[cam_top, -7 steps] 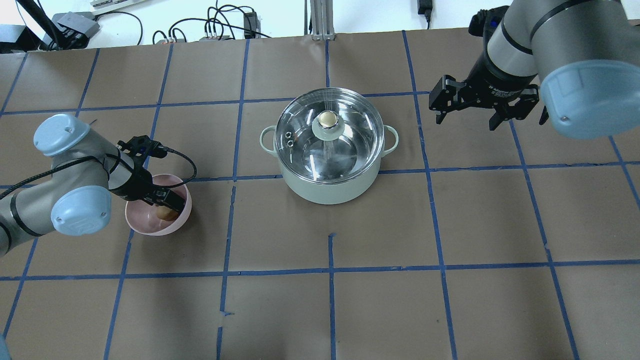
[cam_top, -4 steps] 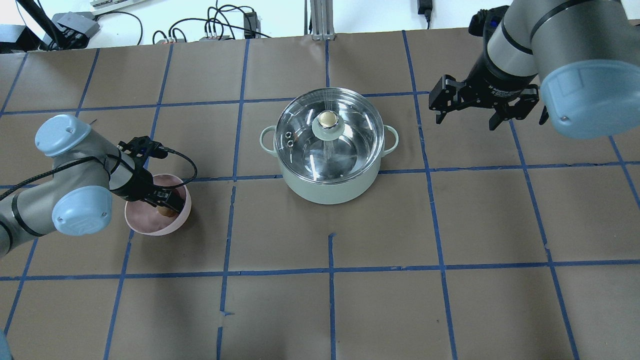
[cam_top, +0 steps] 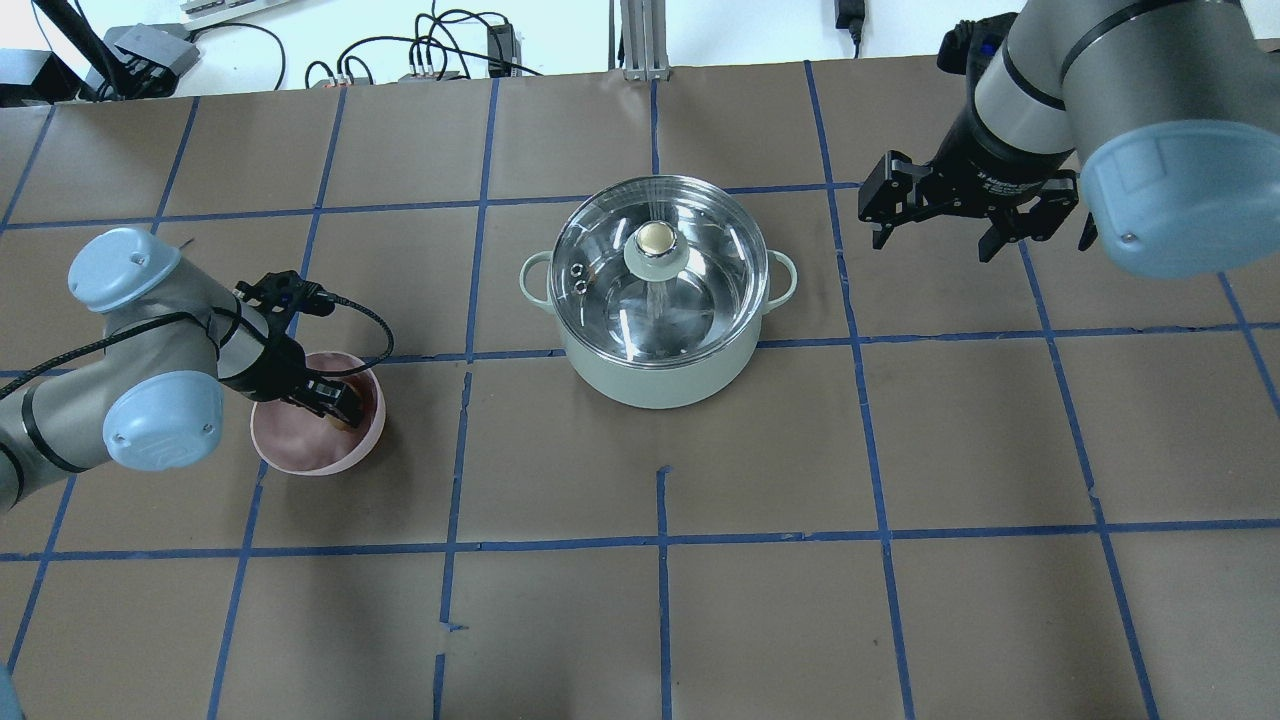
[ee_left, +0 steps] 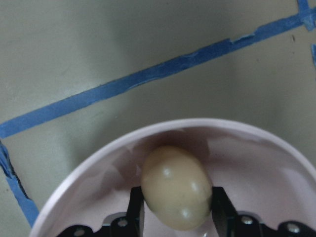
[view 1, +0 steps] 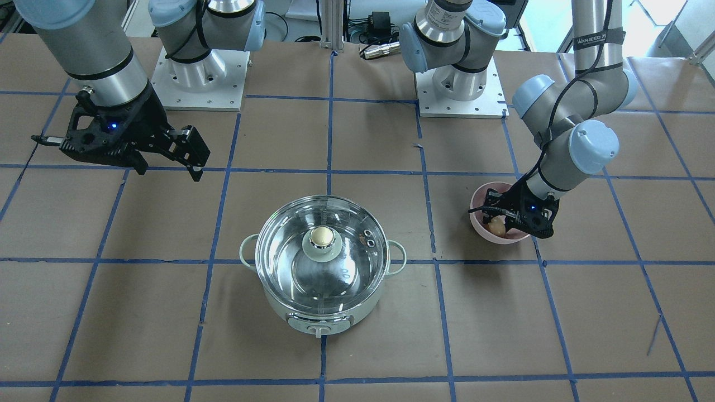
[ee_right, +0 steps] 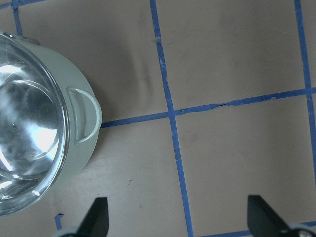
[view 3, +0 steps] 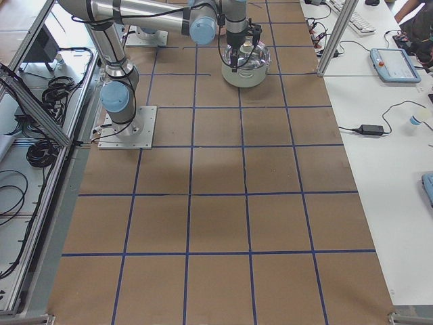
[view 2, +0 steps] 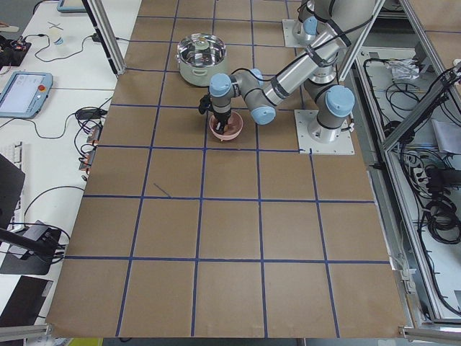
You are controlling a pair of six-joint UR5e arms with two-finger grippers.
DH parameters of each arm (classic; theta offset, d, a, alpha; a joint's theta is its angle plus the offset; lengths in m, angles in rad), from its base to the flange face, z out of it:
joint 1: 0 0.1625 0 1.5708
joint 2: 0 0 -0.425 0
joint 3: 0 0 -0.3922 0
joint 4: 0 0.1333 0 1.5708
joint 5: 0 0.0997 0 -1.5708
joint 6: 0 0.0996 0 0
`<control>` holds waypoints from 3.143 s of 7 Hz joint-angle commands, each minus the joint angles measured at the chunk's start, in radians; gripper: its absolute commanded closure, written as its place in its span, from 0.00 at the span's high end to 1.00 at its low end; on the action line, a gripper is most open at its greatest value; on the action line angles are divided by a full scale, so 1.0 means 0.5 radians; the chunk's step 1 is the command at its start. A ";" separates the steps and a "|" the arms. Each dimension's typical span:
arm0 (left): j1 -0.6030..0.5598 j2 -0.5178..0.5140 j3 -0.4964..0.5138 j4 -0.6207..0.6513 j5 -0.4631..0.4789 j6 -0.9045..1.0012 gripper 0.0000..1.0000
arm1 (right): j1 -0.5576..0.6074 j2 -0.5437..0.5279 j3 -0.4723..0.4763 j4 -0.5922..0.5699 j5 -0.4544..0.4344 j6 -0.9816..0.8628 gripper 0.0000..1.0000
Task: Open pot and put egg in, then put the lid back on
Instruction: 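Close the left gripper on the egg inside the pink bowl, then lift the egg with the left gripper while the right gripper reaches toward the lid knob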
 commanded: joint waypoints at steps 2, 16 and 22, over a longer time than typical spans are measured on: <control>-0.003 0.010 0.011 0.000 0.002 0.002 0.05 | 0.001 -0.002 0.008 -0.002 0.003 0.001 1.00; -0.692 0.464 1.059 -1.499 0.078 -1.037 0.02 | 0.450 0.511 -0.604 -0.257 -0.006 0.414 1.00; -0.828 0.482 1.119 -1.488 0.269 -1.139 0.02 | 0.725 0.725 -0.428 -0.474 -0.012 0.449 0.98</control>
